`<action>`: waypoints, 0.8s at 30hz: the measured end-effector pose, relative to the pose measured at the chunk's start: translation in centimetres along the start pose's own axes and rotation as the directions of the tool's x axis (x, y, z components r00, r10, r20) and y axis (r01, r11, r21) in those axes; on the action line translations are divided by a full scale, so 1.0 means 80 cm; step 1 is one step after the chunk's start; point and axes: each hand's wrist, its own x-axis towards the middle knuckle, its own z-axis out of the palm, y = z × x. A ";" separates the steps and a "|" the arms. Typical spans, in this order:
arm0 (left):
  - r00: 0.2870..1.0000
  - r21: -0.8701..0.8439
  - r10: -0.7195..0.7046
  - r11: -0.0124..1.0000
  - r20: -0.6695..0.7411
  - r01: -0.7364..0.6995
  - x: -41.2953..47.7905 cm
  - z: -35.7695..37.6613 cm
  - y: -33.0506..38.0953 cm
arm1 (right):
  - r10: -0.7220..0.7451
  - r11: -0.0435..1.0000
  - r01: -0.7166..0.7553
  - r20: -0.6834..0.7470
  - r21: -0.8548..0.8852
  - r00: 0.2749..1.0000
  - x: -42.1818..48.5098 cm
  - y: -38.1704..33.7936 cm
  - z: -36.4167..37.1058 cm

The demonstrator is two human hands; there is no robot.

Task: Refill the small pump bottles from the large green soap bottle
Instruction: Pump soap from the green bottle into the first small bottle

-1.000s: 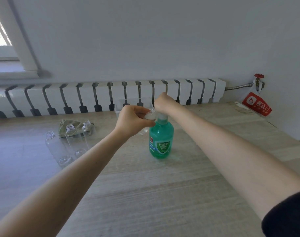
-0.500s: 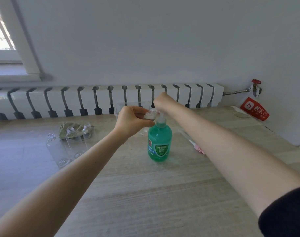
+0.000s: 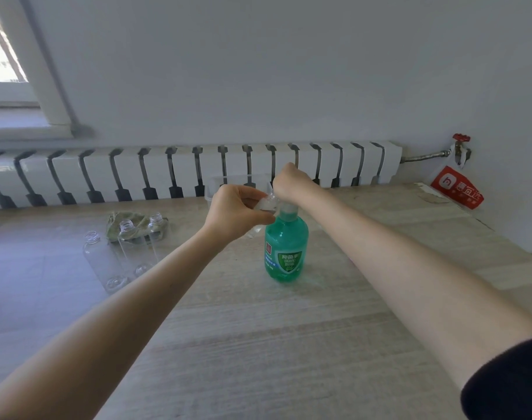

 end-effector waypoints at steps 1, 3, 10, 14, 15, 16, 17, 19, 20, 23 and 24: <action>1.000 0.003 0.002 1.000 -0.001 -0.002 0.000 0.001 -0.001 | -0.004 1.000 0.004 -0.006 0.005 1.000 0.000 0.001 0.001; 1.000 0.000 -0.001 1.000 -0.001 0.001 0.000 0.001 -0.002 | -0.012 1.000 0.012 -0.003 0.003 1.000 -0.001 0.002 0.003; 1.000 -0.003 -0.013 1.000 0.019 0.013 -0.001 0.001 0.000 | -0.004 1.000 0.003 -0.037 -0.010 0.999 -0.007 0.000 0.003; 1.000 -0.006 -0.017 1.000 0.018 0.017 -0.002 -0.001 0.001 | 0.000 1.000 0.000 -0.021 0.000 1.000 -0.007 0.000 -0.001; 1.000 -0.017 -0.018 1.000 0.023 0.019 -0.002 -0.001 0.002 | -0.007 1.000 0.007 -0.005 0.020 1.000 -0.005 0.001 -0.002; 0.999 -0.032 -0.020 0.999 0.027 0.020 -0.002 -0.002 0.002 | -0.012 0.999 0.012 -0.003 0.034 1.000 -0.003 0.002 -0.004; 1.000 -0.047 -0.018 0.999 0.026 0.019 -0.001 -0.002 0.004 | -0.013 0.998 0.014 -0.006 0.058 1.000 -0.002 0.000 -0.007; 1.000 -0.057 -0.012 0.998 0.021 0.013 0.001 -0.003 0.009 | 0.020 0.996 -0.018 -0.019 0.087 1.000 -0.002 -0.004 -0.015; 1.000 -0.051 -0.010 0.999 0.020 0.011 0.002 -0.004 0.011 | 0.026 0.995 -0.023 -0.035 0.098 0.999 -0.002 -0.005 -0.017; 1.000 -0.054 -0.007 0.998 0.017 0.008 -0.001 -0.005 0.014 | 0.036 0.991 -0.035 -0.005 0.130 0.999 0.002 -0.006 -0.015; 1.000 -0.056 -0.004 0.998 0.016 0.005 -0.002 -0.005 0.015 | 0.029 0.989 -0.028 -0.004 0.144 1.000 0.003 -0.005 -0.013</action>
